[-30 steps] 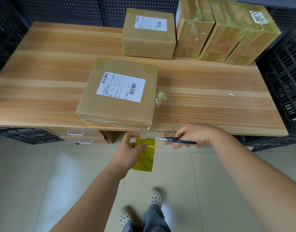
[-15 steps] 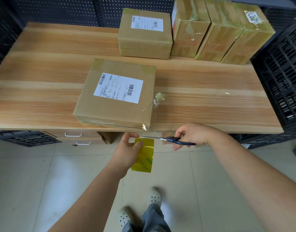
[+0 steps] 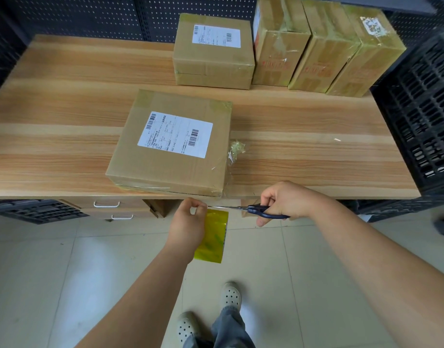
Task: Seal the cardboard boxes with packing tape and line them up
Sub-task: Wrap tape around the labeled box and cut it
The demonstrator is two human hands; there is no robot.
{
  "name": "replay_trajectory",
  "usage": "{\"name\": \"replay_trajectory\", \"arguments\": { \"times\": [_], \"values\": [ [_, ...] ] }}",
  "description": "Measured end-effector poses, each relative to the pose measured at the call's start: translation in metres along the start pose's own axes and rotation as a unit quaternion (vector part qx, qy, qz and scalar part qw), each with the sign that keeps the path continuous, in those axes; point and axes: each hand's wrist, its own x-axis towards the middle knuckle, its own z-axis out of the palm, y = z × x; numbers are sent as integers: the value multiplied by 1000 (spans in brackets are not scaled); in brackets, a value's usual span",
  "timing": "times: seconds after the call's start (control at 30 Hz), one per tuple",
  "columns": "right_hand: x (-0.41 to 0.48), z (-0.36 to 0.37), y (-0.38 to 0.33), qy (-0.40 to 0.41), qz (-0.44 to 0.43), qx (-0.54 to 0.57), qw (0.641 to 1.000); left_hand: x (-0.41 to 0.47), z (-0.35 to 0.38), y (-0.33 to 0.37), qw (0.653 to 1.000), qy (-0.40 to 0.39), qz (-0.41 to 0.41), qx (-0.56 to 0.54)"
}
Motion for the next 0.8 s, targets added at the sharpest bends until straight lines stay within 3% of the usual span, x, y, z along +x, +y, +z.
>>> {"name": "replay_trajectory", "arguments": {
  "times": [0.8],
  "values": [
    [-10,2,4,-20,-3,29,999,8,-6,12,993,-19,42,105]
  ]
}}
